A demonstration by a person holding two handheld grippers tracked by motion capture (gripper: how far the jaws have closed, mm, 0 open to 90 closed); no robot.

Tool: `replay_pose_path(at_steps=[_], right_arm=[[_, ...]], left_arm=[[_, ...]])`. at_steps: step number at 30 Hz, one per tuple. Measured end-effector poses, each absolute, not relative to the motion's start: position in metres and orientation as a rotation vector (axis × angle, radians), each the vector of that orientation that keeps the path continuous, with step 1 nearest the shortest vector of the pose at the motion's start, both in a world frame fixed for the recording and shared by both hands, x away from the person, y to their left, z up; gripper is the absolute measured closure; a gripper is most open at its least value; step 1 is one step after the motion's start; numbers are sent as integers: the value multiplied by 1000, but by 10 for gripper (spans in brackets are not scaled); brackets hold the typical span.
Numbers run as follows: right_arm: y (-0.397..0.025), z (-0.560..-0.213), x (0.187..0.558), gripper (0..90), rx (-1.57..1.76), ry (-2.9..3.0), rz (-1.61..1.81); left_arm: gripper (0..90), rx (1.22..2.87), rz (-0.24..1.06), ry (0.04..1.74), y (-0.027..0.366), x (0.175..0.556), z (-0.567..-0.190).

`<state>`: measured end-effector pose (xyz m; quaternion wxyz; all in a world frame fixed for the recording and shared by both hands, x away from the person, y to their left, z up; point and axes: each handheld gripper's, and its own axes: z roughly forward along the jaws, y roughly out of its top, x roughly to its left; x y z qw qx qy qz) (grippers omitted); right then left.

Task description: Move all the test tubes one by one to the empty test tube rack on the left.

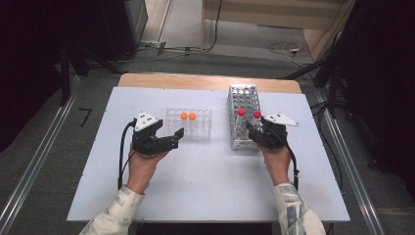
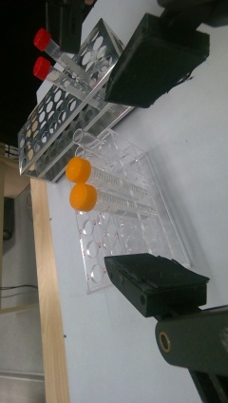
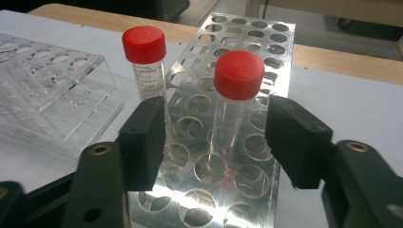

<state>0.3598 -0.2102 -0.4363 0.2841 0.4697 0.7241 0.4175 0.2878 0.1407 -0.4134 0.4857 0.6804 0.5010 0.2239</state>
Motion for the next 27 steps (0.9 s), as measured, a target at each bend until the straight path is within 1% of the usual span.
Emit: replay_pose_path(at_steps=[1, 3, 7, 8, 10, 11, 12, 13, 21, 27], right_arm=[[-210, -436, 360, 394, 1257, 1937, 1117], [-208, -439, 367, 469, 1285, 1946, 1120], [-209, -443, 374, 569, 1327, 1926, 1119], [-209, -443, 374, 569, 1327, 1926, 1119], [-208, -444, 375, 620, 1329, 1920, 1103], [-207, -445, 376, 675, 1327, 1919, 1091], [-207, -445, 376, 675, 1327, 1919, 1091], [-206, -446, 376, 706, 1331, 1919, 1081], [-206, -437, 375, 711, 1316, 1900, 1105], [-207, -413, 369, 715, 1282, 1853, 1164]], left_arm=[[192, 1656, 545, 1219, 141, 288, -413], [196, 1658, 540, 1217, 142, 288, -413], [196, 1659, 544, 1215, 143, 288, -413], [196, 1655, 543, 1214, 143, 288, -413], [196, 1650, 542, 1214, 144, 288, -412], [197, 1649, 545, 1214, 145, 288, -412], [197, 1649, 545, 1214, 145, 288, -412], [197, 1646, 545, 1215, 147, 288, -412], [196, 1638, 546, 1212, 147, 287, -411], [195, 1644, 547, 1212, 146, 286, -411]])
